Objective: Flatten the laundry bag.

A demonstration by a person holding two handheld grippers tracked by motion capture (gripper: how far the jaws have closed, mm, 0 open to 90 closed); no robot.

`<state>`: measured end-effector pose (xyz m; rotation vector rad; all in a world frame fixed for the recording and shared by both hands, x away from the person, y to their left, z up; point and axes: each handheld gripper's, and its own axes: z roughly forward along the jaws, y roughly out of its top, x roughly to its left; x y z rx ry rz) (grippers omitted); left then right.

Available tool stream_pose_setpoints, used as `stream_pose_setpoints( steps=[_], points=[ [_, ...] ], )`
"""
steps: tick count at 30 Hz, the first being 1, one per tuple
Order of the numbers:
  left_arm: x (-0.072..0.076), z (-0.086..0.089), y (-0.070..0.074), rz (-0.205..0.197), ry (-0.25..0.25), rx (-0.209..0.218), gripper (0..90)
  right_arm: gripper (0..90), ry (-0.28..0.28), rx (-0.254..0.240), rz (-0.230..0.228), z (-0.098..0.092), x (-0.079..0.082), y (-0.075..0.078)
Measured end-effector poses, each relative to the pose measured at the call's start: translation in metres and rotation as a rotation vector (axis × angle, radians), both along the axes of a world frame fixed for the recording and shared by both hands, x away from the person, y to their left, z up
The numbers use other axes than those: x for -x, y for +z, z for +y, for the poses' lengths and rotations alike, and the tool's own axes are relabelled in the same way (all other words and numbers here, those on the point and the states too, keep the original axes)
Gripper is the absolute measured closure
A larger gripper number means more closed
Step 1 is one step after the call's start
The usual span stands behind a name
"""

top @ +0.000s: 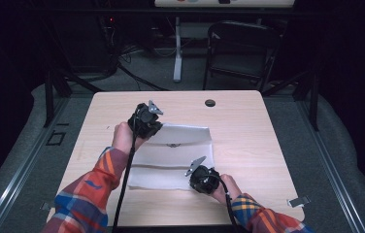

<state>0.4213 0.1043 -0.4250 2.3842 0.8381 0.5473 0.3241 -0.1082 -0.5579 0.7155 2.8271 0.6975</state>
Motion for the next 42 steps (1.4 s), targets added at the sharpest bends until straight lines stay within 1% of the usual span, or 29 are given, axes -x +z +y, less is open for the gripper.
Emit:
stream_pose_setpoints(
  steps=[1,3,4,7,9,10,11,13,17,18,20,22,23,24,27,28,30,32,34,35,36,38,39,40,42],
  points=[
    [-0.001,0.000,0.001,-0.004,-0.002,-0.004,87.0,90.0,0.002,0.001,0.004,0.000,0.000,0.000],
    [-0.003,-0.001,0.003,-0.030,0.006,-0.005,87.1,90.0,0.005,0.008,0.001,0.000,0.000,0.001],
    [-0.004,-0.002,0.004,-0.028,0.009,0.003,87.1,90.0,0.006,0.018,-0.001,-0.001,0.000,0.001],
    [-0.009,-0.004,0.005,-0.040,0.012,0.005,87.1,90.0,0.004,0.019,0.018,-0.001,0.001,0.002],
    [-0.012,-0.005,0.005,-0.045,0.014,0.002,87.1,90.0,0.001,0.012,0.022,-0.001,0.001,0.001],
    [-0.014,-0.005,0.004,-0.047,0.018,0.007,87.1,90.0,0.001,0.011,0.023,-0.001,0.001,0.001],
    [-0.015,-0.005,0.004,-0.047,0.020,0.009,87.1,90.0,0.002,0.019,0.022,-0.001,0.001,0.002],
    [-0.019,-0.005,0.004,-0.046,0.028,0.015,87.1,90.0,0.003,0.017,0.027,-0.002,0.001,0.002],
    [-0.028,-0.005,0.002,-0.057,0.050,0.023,87.1,90.0,0.004,0.015,0.036,-0.002,0.001,0.002],
    [-0.030,-0.006,0.002,-0.050,0.051,0.027,87.1,90.0,0.004,0.016,0.036,-0.002,0.001,0.002],
    [-0.035,-0.006,0.002,-0.052,0.059,0.035,87.0,90.0,0.006,0.014,0.035,-0.002,0.001,0.002],
    [-0.041,-0.006,0.002,-0.041,0.062,0.033,87.0,90.0,-0.002,0.000,0.037,-0.002,0.001,0.001],
    [-0.043,-0.006,0.002,-0.042,0.065,0.033,86.9,90.0,0.001,0.007,0.036,-0.002,0.001,0.002],
    [-0.046,-0.007,0.001,-0.034,0.073,0.033,86.9,90.0,0.004,0.014,0.035,-0.002,0.001,0.002],
    [-0.054,-0.008,-0.001,-0.024,0.084,0.042,86.7,90.0,0.002,0.008,0.037,-0.002,0.001,0.002],
    [-0.057,-0.009,-0.002,-0.021,0.090,0.034,86.6,90.0,0.003,0.007,0.037,-0.002,0.001,0.002],
    [-0.062,-0.011,-0.005,-0.019,0.103,0.031,86.3,90.0,0.004,0.007,0.035,-0.002,0.001,0.002],
    [-0.065,-0.015,-0.009,-0.021,0.115,0.018,86.1,90.0,0.005,0.009,0.035,-0.002,0.001,0.002],
    [-0.069,-0.017,-0.014,-0.015,0.122,0.010,85.9,90.0,0.003,0.010,0.038,-0.002,0.001,0.002],
    [-0.071,-0.019,-0.017,-0.012,0.130,0.014,85.4,90.0,0.010,0.013,0.041,-0.002,0.000,0.002],
    [-0.072,-0.020,-0.019,-0.009,0.136,0.017,85.0,90.0,0.005,0.008,0.035,-0.002,0.001,0.002],
    [-0.076,-0.021,-0.024,-0.003,0.143,0.016,83.9,90.0,0.004,0.010,0.036,-0.002,0.001,0.002],
    [-0.077,-0.022,-0.026,0.002,0.150,0.022,82.9,90.0,0.004,0.010,0.036,-0.002,0.001,0.002],
    [-0.078,-0.022,-0.029,0.008,0.159,0.042,81.2,90.0,0.005,0.010,0.037,-0.002,0.001,0.002],
    [-0.080,-0.022,-0.032,0.018,0.167,0.046,78.3,90.0,0.004,0.009,0.036,-0.002,0.001,0.002]
  ],
)
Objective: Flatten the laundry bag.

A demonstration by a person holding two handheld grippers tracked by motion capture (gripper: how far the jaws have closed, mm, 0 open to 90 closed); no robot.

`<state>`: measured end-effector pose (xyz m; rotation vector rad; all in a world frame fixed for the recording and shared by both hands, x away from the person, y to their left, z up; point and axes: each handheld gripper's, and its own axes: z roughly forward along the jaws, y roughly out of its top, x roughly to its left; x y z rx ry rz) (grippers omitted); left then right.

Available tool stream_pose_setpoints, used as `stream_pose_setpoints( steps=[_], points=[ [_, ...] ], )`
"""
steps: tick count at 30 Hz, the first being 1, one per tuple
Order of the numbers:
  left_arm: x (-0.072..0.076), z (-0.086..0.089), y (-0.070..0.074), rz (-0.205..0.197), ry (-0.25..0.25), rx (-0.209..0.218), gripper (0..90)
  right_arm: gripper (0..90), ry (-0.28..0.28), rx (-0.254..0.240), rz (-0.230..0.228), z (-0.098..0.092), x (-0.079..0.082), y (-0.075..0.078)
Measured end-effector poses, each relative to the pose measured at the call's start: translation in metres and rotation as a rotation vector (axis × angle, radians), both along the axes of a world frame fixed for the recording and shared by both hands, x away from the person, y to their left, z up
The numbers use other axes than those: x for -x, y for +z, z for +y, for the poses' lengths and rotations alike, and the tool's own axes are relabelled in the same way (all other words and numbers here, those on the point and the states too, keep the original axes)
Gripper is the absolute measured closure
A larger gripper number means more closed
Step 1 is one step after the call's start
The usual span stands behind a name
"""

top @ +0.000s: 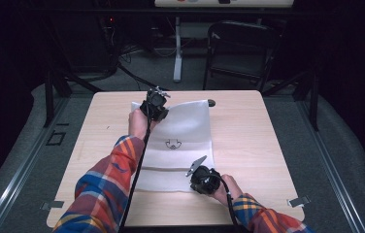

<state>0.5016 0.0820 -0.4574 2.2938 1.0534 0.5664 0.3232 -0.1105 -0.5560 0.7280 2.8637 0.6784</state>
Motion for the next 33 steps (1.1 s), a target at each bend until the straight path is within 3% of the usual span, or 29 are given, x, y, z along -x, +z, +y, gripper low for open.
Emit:
stream_pose_setpoints(
  steps=[6,8,13,17,25,26,27,29,33],
  points=[
    [-0.004,0.002,-0.004,-0.005,0.033,0.012,59.3,90.0,0.002,0.000,0.000,0.000,0.000,0.000],
    [-0.004,0.001,-0.004,-0.006,0.065,0.001,48.2,90.0,0.008,0.003,0.005,0.000,-0.001,0.000],
    [-0.003,0.003,-0.001,-0.026,0.086,-0.006,25.4,90.0,-0.005,-0.013,0.006,0.000,0.000,-0.001],
    [-0.002,0.006,0.004,-0.031,0.076,0.023,18.3,90.0,-0.001,0.002,0.004,-0.001,-0.001,0.000],
    [0.012,0.011,0.004,0.020,0.017,0.099,15.1,90.0,-0.040,-0.026,0.018,-0.001,-0.001,-0.001],
    [0.015,0.011,0.003,0.028,0.009,0.101,14.8,88.1,-0.022,-0.008,0.021,-0.001,-0.002,0.000],
    [0.017,0.012,0.002,0.039,-0.002,0.104,14.3,79.0,-0.025,-0.016,0.013,0.000,-0.001,0.001],
    [0.023,0.014,0.001,0.049,-0.015,0.101,13.7,73.1,-0.016,-0.014,0.004,0.002,0.000,0.003],
    [0.034,0.019,-0.003,0.072,-0.042,0.107,12.8,51.3,-0.037,-0.042,-0.022,0.000,0.000,0.009]
  ],
)
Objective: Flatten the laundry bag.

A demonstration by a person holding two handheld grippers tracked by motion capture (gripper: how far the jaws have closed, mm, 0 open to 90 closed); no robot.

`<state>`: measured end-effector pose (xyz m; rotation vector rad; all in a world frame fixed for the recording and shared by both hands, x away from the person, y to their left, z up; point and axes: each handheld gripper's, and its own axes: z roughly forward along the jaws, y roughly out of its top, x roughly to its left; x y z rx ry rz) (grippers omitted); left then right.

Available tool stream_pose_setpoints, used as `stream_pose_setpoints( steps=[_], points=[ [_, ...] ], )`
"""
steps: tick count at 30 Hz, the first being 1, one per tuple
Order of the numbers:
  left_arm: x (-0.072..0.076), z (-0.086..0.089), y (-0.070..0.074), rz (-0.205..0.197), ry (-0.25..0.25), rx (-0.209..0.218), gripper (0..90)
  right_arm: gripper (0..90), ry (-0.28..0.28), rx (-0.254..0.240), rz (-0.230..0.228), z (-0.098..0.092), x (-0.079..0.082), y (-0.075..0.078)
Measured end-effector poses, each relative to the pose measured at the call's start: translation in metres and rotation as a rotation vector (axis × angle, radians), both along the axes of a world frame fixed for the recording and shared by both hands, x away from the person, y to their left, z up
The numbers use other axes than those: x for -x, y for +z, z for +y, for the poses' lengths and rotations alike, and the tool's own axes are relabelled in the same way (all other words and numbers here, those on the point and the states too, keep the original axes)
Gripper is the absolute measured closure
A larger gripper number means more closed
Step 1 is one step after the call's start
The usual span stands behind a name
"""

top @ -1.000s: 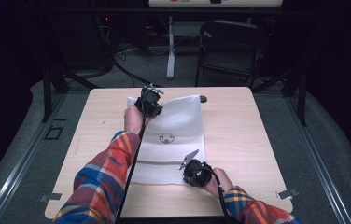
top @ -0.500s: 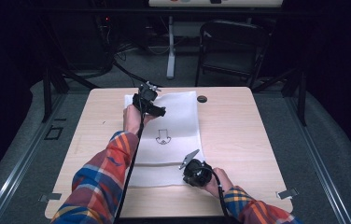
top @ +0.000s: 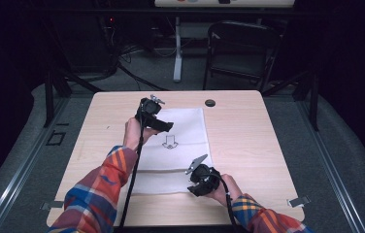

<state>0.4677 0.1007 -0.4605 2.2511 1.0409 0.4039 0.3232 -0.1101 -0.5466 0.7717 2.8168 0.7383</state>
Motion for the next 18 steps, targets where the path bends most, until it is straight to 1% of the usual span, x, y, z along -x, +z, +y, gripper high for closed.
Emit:
stream_pose_setpoints(
  steps=[1,3,5,8,9,10,11,12,13,14,15,16,17,18],
  points=[
    [0.003,0.001,-0.001,0.004,-0.005,0.003,12.8,46.6,0.000,0.007,-0.002,-0.002,-0.001,0.003],
    [0.008,0.003,-0.004,0.010,-0.010,0.007,12.6,36.7,-0.023,-0.013,-0.002,-0.005,-0.003,0.005],
    [0.014,0.005,-0.006,0.014,-0.018,0.014,12.6,28.8,-0.038,-0.012,-0.004,-0.009,-0.004,0.008],
    [0.021,0.007,-0.010,0.024,-0.034,0.018,12.6,21.0,-0.063,-0.021,0.001,-0.015,-0.007,0.011],
    [0.024,0.007,-0.012,0.028,-0.039,0.025,12.6,19.0,-0.068,-0.030,0.000,-0.017,-0.008,0.012],
    [0.026,0.007,-0.013,0.029,-0.044,0.026,12.6,17.6,-0.074,-0.023,0.002,-0.019,-0.009,0.013],
    [0.029,0.007,-0.015,0.031,-0.047,0.023,12.6,16.6,-0.087,-0.038,0.003,-0.021,-0.009,0.013],
    [0.032,0.007,-0.017,0.036,-0.050,0.027,12.6,15.9,-0.091,-0.039,0.003,-0.023,-0.010,0.015],
    [0.035,0.008,-0.019,0.038,-0.059,0.026,12.6,15.3,-0.089,-0.029,0.004,-0.025,-0.011,0.016],
    [0.037,0.008,-0.021,0.041,-0.066,0.024,12.6,15.0,-0.096,-0.040,0.001,-0.027,-0.011,0.016],
    [0.040,0.008,-0.023,0.046,-0.071,0.027,12.4,14.3,-0.097,-0.041,0.004,-0.028,-0.011,0.017],
    [0.042,0.008,-0.025,0.051,-0.077,0.028,12.4,14.0,-0.093,-0.027,0.003,-0.029,-0.011,0.017],
    [0.045,0.008,-0.026,0.055,-0.082,0.021,12.4,13.5,-0.094,-0.033,-0.001,-0.030,-0.011,0.018],
    [0.047,0.008,-0.028,0.058,-0.087,0.018,12.4,12.8,-0.094,-0.027,0.001,-0.032,-0.012,0.019]
  ],
)
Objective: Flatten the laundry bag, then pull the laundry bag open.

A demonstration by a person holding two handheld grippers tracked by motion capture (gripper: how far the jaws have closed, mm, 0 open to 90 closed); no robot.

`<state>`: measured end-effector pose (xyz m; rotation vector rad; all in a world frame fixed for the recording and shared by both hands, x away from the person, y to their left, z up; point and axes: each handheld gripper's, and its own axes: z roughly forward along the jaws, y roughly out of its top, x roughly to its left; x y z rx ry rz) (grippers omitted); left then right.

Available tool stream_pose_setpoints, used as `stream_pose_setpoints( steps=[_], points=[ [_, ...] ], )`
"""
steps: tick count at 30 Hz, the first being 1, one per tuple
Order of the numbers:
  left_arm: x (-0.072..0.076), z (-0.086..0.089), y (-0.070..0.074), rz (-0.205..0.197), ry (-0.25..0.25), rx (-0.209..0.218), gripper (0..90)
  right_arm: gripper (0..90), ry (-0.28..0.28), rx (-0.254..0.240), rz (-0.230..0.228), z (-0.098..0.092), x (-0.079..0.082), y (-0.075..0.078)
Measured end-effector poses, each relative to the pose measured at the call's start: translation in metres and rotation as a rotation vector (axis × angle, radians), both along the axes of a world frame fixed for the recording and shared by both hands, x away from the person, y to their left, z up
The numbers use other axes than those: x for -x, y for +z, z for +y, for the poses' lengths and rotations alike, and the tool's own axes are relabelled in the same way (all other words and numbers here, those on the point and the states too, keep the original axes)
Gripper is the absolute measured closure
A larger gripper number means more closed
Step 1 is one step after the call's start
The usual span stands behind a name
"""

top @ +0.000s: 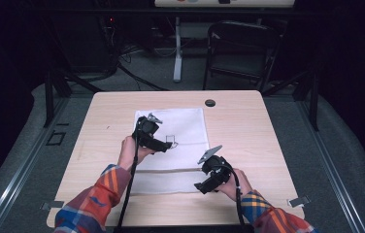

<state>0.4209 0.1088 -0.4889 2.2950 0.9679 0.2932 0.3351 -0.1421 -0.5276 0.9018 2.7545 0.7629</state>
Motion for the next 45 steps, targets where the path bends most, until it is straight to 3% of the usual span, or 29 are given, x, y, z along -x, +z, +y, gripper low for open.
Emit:
stream_pose_setpoints(
  steps=[14,29,40,45],
  points=[
    [0.022,0.003,-0.013,0.031,-0.046,-0.020,11.3,11.8,-0.027,-0.019,0.025,-0.021,-0.007,0.001],
    [0.024,-0.007,-0.017,0.036,-0.071,-0.029,11.2,14.1,-0.062,-0.021,0.026,-0.028,-0.011,0.000],
    [0.028,-0.019,-0.022,0.019,-0.114,-0.019,12.0,16.3,-0.077,-0.014,0.017,-0.031,-0.014,0.001],
    [0.031,-0.026,-0.024,0.011,-0.146,-0.009,13.5,21.1,-0.092,-0.035,0.002,-0.033,-0.015,0.001]
  ],
)
